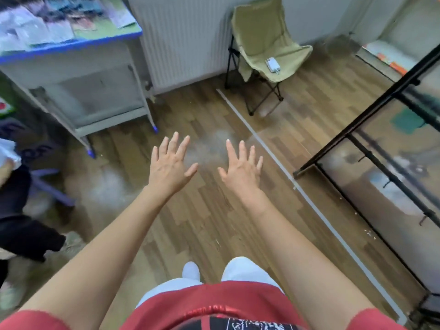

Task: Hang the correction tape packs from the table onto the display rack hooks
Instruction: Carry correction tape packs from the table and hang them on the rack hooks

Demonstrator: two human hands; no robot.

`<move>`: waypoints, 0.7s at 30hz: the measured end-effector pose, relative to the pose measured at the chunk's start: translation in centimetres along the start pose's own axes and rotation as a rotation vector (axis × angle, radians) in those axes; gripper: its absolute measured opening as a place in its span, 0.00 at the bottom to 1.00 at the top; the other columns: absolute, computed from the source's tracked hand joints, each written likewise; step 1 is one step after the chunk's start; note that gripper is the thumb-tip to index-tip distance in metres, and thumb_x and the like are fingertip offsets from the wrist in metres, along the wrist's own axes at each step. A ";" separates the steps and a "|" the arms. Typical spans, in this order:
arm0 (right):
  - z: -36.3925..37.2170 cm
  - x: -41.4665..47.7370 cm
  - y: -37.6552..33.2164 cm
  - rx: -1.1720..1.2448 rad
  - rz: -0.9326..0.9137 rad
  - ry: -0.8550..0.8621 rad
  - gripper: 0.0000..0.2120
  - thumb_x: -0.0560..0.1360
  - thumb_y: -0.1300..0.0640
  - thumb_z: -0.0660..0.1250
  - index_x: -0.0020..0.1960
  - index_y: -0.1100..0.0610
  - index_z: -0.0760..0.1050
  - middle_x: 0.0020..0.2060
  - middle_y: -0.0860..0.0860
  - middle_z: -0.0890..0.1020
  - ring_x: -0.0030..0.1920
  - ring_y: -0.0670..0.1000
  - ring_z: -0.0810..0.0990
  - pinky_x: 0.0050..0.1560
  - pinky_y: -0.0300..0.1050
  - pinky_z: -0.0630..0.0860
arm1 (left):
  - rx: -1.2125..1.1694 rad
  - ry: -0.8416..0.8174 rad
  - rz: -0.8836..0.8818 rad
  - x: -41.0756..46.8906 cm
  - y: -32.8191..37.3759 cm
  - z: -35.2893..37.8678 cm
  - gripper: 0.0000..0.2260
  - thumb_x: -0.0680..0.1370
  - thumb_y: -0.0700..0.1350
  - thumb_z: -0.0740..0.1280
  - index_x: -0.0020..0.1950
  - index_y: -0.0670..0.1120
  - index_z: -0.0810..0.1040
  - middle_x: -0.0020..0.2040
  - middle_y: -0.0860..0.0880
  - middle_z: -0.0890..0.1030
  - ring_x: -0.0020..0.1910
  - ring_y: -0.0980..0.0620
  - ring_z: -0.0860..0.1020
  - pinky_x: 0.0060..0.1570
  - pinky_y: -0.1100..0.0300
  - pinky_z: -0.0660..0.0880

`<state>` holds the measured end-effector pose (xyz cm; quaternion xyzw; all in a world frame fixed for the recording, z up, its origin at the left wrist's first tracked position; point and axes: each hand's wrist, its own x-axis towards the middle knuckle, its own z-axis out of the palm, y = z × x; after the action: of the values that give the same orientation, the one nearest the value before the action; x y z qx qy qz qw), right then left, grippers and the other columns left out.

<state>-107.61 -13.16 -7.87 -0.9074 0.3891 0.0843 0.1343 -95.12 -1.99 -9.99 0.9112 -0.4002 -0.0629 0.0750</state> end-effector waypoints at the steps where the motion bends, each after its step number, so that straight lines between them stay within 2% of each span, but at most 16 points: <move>1: 0.2 0.8 -1.5 -0.013 -0.037 -0.003 0.35 0.80 0.45 0.57 0.79 0.49 0.40 0.78 0.56 0.45 0.77 0.62 0.43 0.74 0.62 0.43 | -0.001 0.007 -0.032 0.3 -1.6 -0.3 0.32 0.79 0.59 0.58 0.79 0.53 0.50 0.79 0.47 0.49 0.77 0.45 0.49 0.74 0.48 0.47; 10: 1.1 10.0 -12.6 -0.106 -0.300 -0.025 0.35 0.81 0.43 0.55 0.78 0.49 0.38 0.78 0.57 0.40 0.76 0.63 0.40 0.73 0.62 0.42 | -0.018 0.035 -0.274 4.3 -11.8 -1.9 0.31 0.79 0.59 0.58 0.79 0.53 0.49 0.79 0.47 0.48 0.77 0.46 0.49 0.74 0.48 0.46; 21: -2.6 28.0 -23.8 -0.072 -0.481 -0.039 0.34 0.80 0.47 0.58 0.79 0.49 0.42 0.77 0.58 0.38 0.75 0.67 0.40 0.73 0.63 0.46 | -0.002 0.114 -0.491 18.8 -20.7 -5.7 0.31 0.80 0.58 0.57 0.79 0.53 0.49 0.79 0.47 0.47 0.78 0.46 0.47 0.74 0.48 0.45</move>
<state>-71.03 -17.41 -8.39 -0.9764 0.1557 0.0811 0.1254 -66.64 -1.56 -9.31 0.9831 -0.1620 -0.0279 0.0809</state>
